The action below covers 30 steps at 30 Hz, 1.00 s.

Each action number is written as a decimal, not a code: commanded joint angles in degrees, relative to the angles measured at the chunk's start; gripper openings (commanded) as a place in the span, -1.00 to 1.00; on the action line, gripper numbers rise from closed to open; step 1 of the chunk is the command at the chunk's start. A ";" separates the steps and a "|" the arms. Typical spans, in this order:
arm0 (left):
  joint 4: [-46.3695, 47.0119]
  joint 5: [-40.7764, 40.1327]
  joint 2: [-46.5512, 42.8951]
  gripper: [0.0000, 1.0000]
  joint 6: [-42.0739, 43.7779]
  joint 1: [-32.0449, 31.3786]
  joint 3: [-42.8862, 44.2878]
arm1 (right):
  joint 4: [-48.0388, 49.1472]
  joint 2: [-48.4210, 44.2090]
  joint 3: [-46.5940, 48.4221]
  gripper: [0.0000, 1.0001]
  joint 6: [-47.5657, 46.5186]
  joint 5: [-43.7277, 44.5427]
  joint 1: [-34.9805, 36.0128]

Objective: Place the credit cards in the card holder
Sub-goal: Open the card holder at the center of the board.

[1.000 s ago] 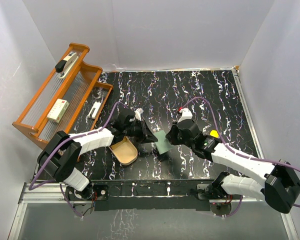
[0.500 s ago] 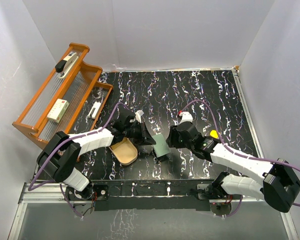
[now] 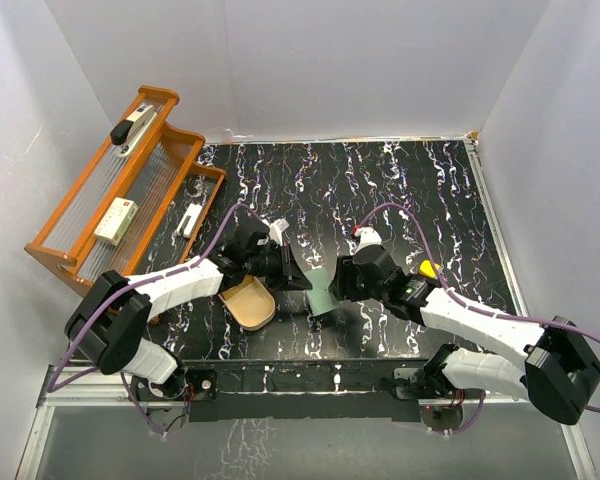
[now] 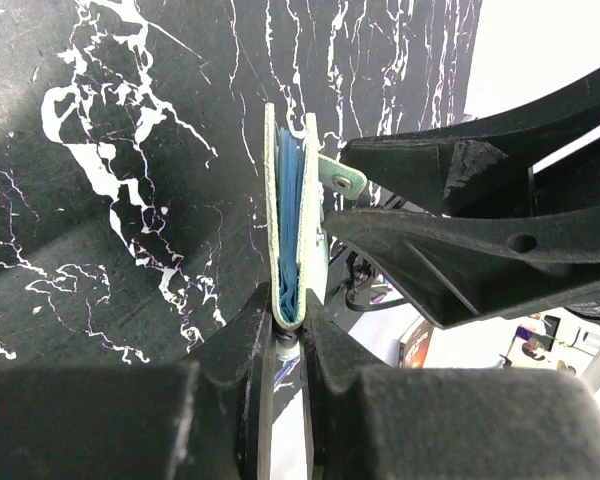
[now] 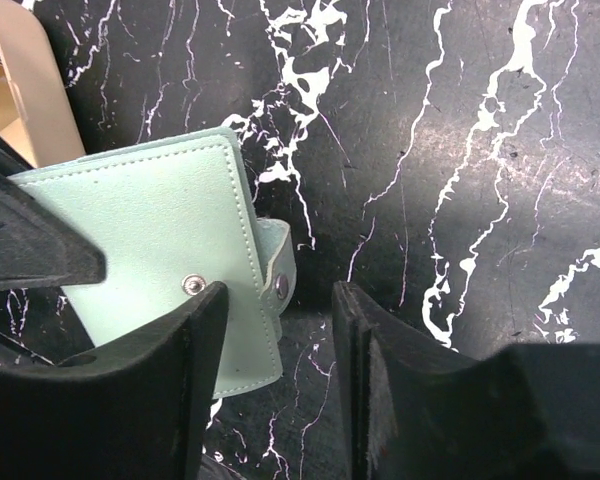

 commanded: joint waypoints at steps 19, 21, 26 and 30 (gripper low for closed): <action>-3.75 3.30 -2.62 -1.00 3.57 -0.30 0.64 | 8.58 -2.64 -4.78 -1.00 -4.74 -0.90 -3.60; -3.18 3.00 -1.89 -1.00 3.41 -0.31 0.38 | 7.62 -3.88 -5.50 -1.00 -4.41 -0.54 -4.02; -0.28 3.30 1.26 -1.00 1.63 -0.30 -0.14 | 7.74 -5.37 -7.51 -1.00 -3.07 -2.43 -4.43; 0.72 2.78 3.86 -0.83 1.32 -0.37 -0.11 | 5.58 -5.96 -7.65 -1.00 -1.79 -3.40 -4.52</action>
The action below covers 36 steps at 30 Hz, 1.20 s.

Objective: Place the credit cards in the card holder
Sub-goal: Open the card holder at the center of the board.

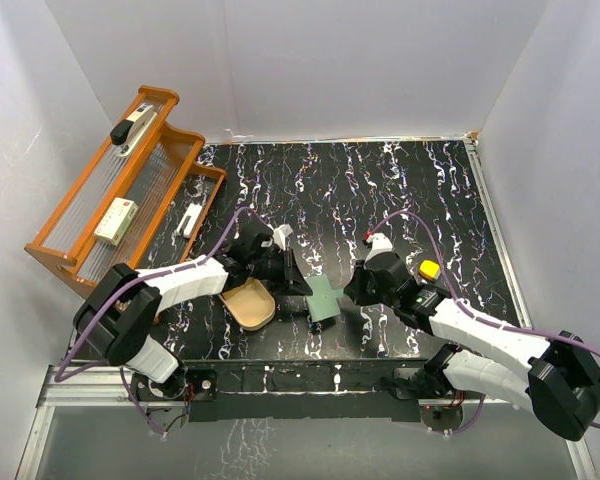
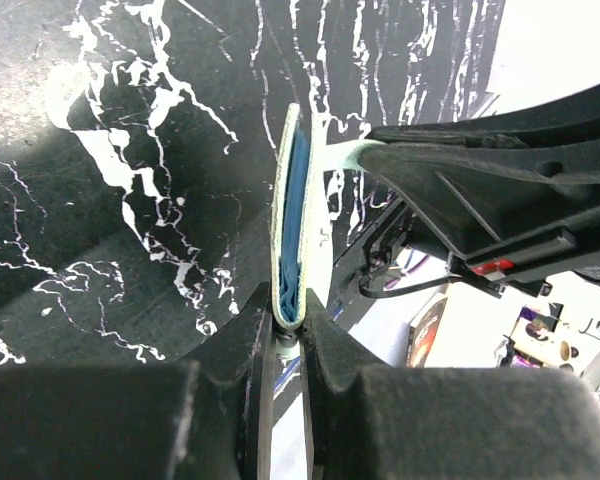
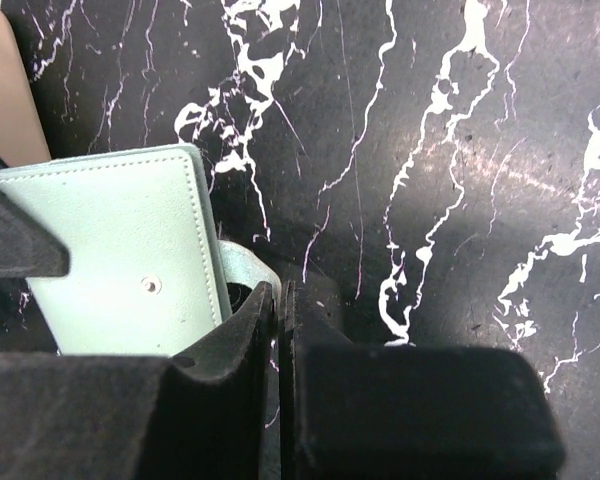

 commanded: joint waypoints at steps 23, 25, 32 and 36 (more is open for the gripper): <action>-8.97 -4.42 -2.98 0.28 3.37 -0.73 4.19 | -5.12 -7.29 7.40 -1.00 5.37 -11.60 -0.35; -8.45 -4.16 -2.88 0.29 3.33 -0.73 3.80 | -4.18 -6.55 7.09 -1.00 5.89 -11.79 -0.35; -7.83 -3.38 -2.57 0.30 3.44 -0.81 2.98 | -2.80 -4.64 6.76 -1.00 6.57 -12.16 -0.30; -6.44 -2.08 -3.34 0.31 2.99 -0.81 2.59 | -1.39 -4.77 7.76 -1.00 6.99 -12.92 -0.30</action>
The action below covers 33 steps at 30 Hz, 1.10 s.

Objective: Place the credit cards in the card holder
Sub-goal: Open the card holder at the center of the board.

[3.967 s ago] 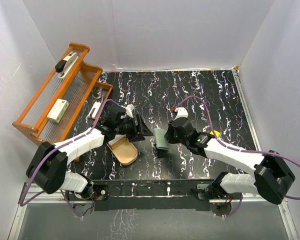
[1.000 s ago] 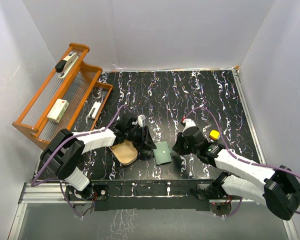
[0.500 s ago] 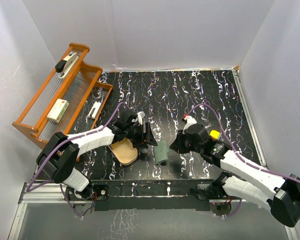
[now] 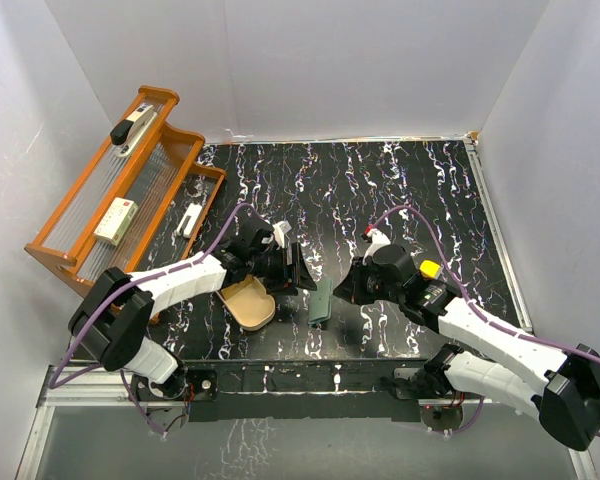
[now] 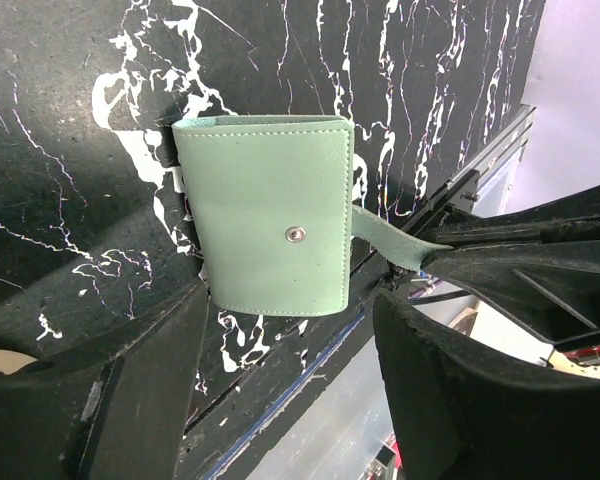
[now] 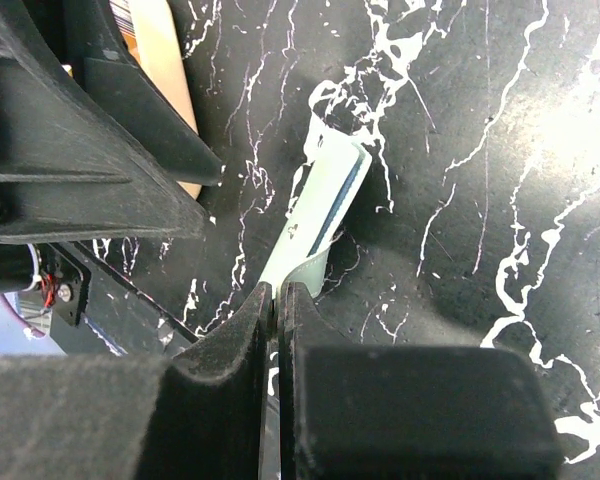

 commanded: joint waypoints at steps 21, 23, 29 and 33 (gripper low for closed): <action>-4.23 -1.44 -2.79 0.28 2.00 -0.35 0.93 | 0.61 3.58 5.55 -1.00 -0.74 6.06 -0.27; -4.28 -1.66 -2.98 0.27 1.91 -0.30 0.70 | -1.07 3.97 5.31 -1.00 -0.53 8.48 -0.22; -5.96 -3.58 -2.81 0.24 2.14 -0.29 1.53 | -9.43 6.06 5.44 -1.00 1.67 17.55 -1.13; -6.80 -3.85 -1.73 0.22 2.87 -0.34 2.42 | -12.03 6.51 4.75 -1.00 4.03 20.45 -2.13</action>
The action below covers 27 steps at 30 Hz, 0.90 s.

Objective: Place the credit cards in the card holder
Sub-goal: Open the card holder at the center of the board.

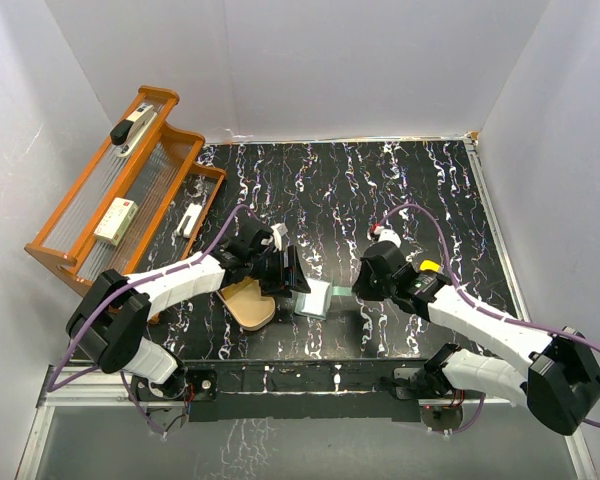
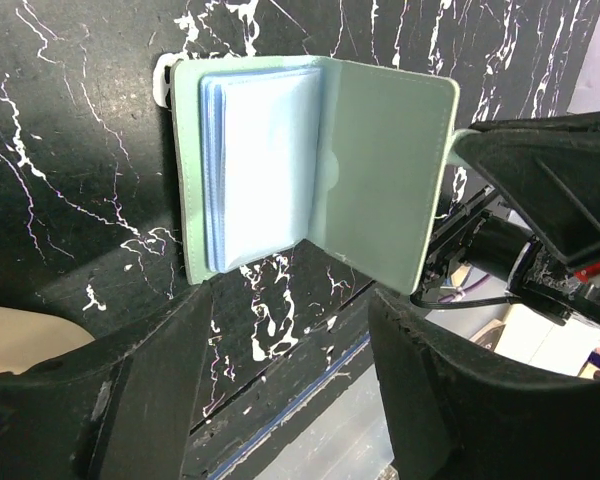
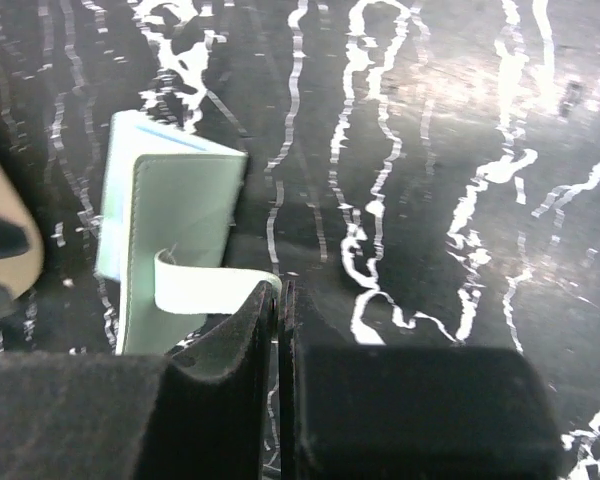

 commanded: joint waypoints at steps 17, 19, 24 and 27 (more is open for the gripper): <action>3.53 2.34 5.01 0.13 -0.40 -0.99 2.70 | -1.96 1.12 -3.93 -1.00 3.96 4.48 -7.58; 5.55 3.96 5.18 0.13 -1.47 -1.17 2.45 | -1.85 0.76 -3.98 -1.00 3.79 4.25 -7.58; 9.01 5.39 5.76 0.12 -3.04 -1.31 1.96 | -1.72 0.37 -4.31 -1.00 3.75 3.85 -7.61; 10.52 5.87 6.46 0.11 -3.80 -1.36 1.89 | -1.31 0.33 -4.42 -1.00 3.74 3.41 -7.67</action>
